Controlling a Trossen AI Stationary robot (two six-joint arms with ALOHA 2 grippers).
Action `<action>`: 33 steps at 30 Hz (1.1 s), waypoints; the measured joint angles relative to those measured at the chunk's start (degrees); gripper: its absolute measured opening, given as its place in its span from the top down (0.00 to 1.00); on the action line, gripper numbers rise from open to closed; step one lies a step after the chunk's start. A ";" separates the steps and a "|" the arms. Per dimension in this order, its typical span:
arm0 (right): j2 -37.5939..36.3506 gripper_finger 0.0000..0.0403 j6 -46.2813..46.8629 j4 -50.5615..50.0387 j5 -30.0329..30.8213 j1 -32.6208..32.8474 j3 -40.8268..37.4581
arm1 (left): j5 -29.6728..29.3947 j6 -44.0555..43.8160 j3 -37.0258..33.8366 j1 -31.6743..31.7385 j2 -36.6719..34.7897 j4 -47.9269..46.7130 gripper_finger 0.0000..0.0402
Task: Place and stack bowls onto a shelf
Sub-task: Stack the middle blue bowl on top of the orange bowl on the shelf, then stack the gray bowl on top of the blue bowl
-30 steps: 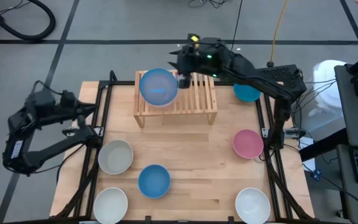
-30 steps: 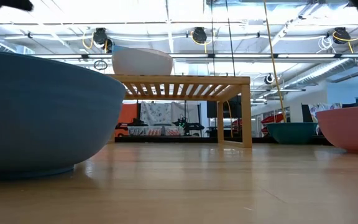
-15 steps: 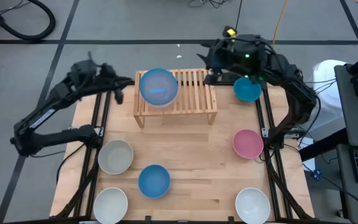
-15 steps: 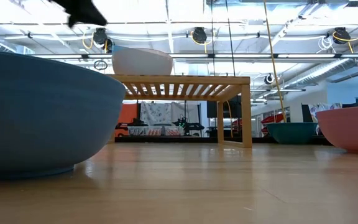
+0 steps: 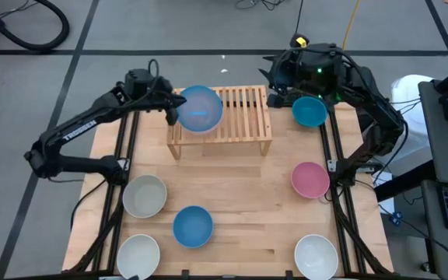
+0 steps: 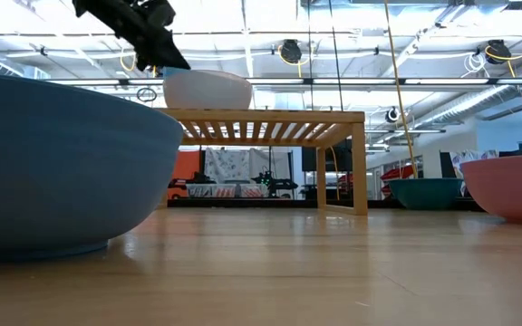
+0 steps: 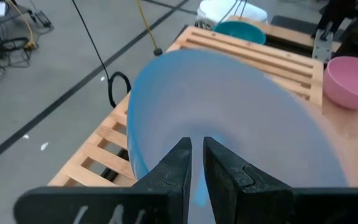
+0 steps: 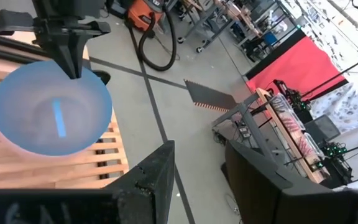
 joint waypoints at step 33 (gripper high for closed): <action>-0.07 0.67 -1.20 -2.25 -0.22 1.23 -2.91 | 0.02 2.52 4.99 -5.27 -10.20 -5.63 0.88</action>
